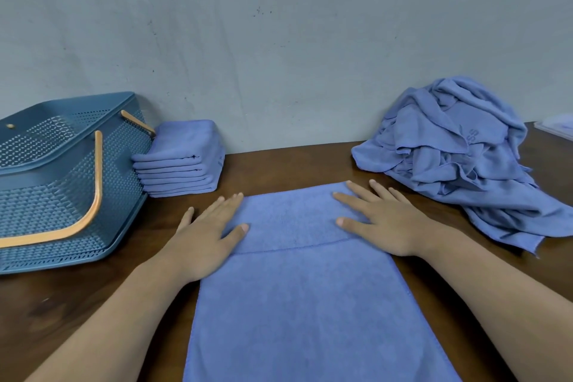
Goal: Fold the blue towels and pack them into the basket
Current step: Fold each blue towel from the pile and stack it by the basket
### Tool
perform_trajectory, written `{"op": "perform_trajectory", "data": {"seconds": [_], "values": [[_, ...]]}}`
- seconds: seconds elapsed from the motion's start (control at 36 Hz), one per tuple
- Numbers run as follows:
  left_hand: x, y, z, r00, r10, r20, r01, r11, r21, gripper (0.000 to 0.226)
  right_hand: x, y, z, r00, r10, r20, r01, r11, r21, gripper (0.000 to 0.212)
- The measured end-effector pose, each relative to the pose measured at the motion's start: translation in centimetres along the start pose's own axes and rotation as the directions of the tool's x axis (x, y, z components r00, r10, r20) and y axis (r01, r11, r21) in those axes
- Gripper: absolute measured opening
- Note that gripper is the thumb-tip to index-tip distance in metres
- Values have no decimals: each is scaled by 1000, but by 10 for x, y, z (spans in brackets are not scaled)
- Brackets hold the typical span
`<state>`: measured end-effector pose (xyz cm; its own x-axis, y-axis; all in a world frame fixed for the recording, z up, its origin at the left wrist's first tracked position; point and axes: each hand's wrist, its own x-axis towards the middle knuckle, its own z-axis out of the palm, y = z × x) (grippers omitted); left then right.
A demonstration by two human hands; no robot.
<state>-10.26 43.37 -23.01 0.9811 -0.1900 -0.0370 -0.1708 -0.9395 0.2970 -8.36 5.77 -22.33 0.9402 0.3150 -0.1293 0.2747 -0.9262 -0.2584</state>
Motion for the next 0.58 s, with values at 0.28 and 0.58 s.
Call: {"op": "perform_trajectory", "data": {"seconds": [0.28,0.58], "values": [[6,-3,-3,998,-58,39,56,997,57,72,1,4,0,1000,13,-2,-13,999,-47,109],[-23,15,-29,941,302,-156,-321,939,-119,13,-22,6,-19,931,-276,-240,311,942,125,10]]}}
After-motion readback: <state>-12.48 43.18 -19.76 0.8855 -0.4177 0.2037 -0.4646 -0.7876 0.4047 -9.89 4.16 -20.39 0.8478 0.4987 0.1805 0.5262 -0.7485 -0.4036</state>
